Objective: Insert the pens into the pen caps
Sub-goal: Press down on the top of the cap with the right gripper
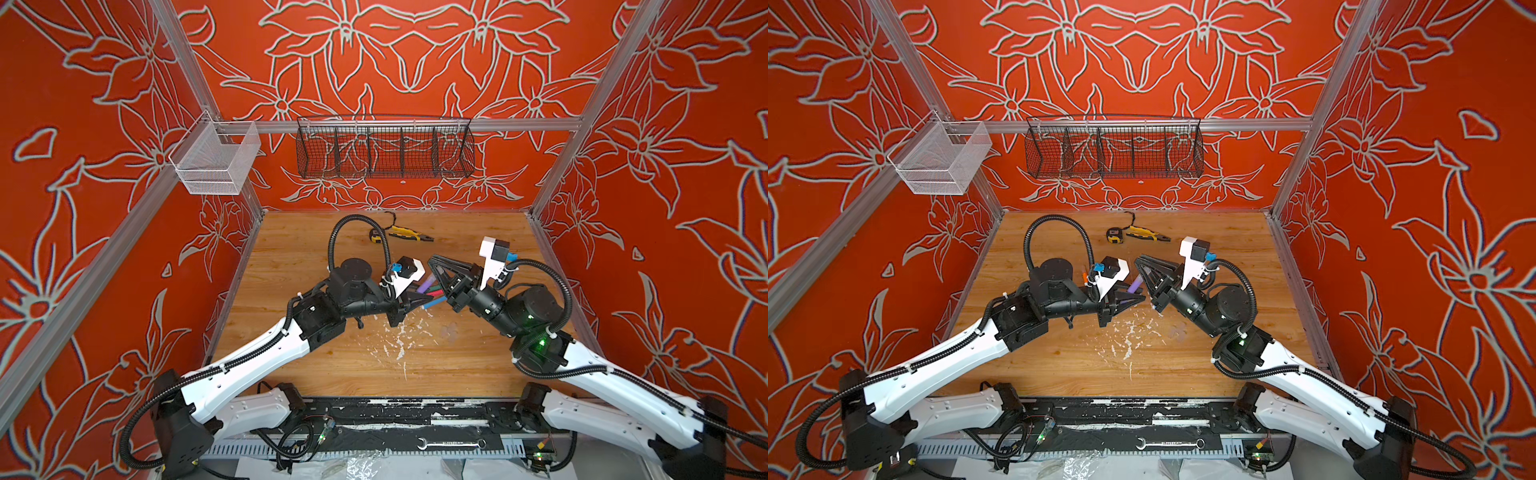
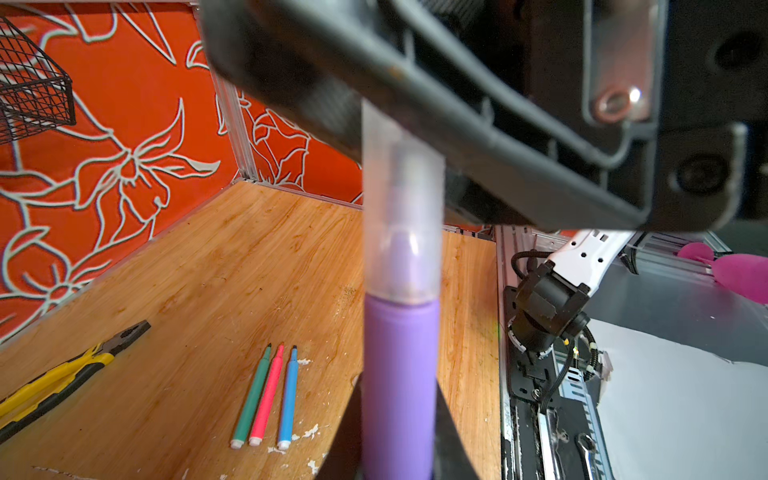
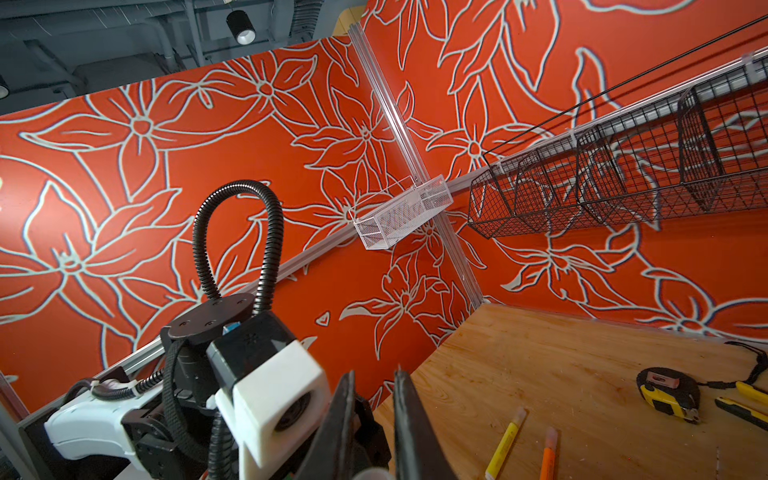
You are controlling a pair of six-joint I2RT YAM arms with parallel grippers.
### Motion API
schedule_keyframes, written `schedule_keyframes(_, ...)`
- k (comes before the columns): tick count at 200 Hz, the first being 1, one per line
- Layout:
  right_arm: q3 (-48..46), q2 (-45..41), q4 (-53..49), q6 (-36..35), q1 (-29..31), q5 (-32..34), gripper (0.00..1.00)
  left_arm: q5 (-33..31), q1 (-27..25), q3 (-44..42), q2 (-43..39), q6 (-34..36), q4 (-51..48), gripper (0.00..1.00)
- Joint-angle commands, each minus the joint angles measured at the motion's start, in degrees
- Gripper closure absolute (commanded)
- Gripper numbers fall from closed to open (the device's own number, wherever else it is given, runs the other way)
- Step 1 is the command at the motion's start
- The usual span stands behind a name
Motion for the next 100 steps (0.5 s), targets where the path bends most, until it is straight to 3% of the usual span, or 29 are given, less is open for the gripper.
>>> schedule_keyframes(1, 1.14, 0.43, 0.39, 1.03, 0.24, -2.79, 1.00, -1.30, -0.23, -0.80, -1.92, -0.50, 4.23, 1.00)
schedule_keyframes(38, -0.48, 0.47, 1.62, 2.69, 1.51, -4.76, 1.00, -4.46, -0.23, -1.92, -2.89, -1.68, 6.10, 1.00)
schedule_keyframes(100, -5.24, 2.52, 5.19, -1.65, 9.64, 3.15, 1.00, -8.45, -0.23, -3.22, -4.28, -4.20, 8.48, 1.00)
